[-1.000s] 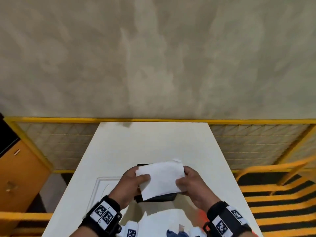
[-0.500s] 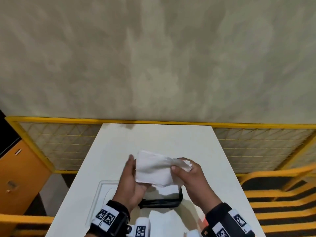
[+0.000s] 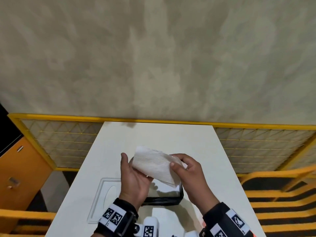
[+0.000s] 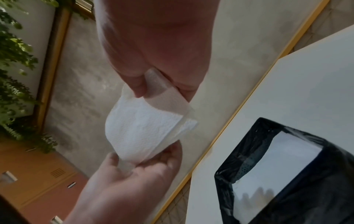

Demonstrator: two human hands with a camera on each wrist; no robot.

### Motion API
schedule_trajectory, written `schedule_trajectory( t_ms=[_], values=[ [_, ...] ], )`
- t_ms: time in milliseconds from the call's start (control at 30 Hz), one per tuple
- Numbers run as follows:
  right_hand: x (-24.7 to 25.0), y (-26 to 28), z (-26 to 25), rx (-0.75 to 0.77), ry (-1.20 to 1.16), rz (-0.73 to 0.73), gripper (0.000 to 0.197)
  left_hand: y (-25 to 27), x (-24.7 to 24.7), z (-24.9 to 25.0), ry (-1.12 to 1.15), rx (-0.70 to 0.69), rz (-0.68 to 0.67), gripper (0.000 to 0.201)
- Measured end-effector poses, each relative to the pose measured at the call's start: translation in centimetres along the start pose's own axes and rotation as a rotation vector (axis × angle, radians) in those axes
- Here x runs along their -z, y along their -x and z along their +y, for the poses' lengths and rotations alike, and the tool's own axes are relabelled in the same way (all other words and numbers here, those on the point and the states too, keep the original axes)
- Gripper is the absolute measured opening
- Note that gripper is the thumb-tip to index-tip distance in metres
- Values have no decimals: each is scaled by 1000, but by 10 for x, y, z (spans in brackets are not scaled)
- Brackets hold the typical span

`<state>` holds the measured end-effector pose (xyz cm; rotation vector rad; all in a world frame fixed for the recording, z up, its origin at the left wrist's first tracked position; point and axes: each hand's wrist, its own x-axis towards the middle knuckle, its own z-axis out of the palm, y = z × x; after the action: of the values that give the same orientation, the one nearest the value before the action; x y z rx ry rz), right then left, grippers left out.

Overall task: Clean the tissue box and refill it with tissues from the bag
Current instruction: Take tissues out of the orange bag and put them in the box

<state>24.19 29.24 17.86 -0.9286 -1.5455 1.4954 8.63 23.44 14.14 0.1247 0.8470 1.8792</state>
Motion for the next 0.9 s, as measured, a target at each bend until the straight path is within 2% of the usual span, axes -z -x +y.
schedule_trajectory(
  t_ms=[100,167,200,267,333,433,533,667,733,833,900],
  values=[
    [10,-8,4,-121,4,4,16,-1,11,17,-352,-84,-71,45],
    [16,-14,10,-256,-30,-15,19,-5,21,24,-624,-78,-123,19],
    [19,-17,14,-319,-47,-35,20,-9,26,24,-744,-52,-144,13],
    [25,-22,27,-450,-72,-73,23,-16,38,20,-898,-4,-121,11],
    [29,-25,46,-581,-70,-58,29,-23,52,11,-964,12,-11,5],
    [29,-26,73,-673,16,6,37,-31,68,-8,-1053,52,85,6],
    [24,-31,88,-634,113,77,37,-37,68,-19,-1153,28,89,19],
    [20,-41,90,-500,285,77,41,-50,55,-20,-1264,-68,97,8],
    [21,-46,91,-431,386,39,45,-58,54,-18,-1380,-101,64,10],
    [22,-47,92,-303,577,6,50,-61,62,-15,-1779,-181,-48,12],
    [18,-45,96,-216,785,-47,45,-59,67,-16,-2102,-270,-159,20]
  ],
)
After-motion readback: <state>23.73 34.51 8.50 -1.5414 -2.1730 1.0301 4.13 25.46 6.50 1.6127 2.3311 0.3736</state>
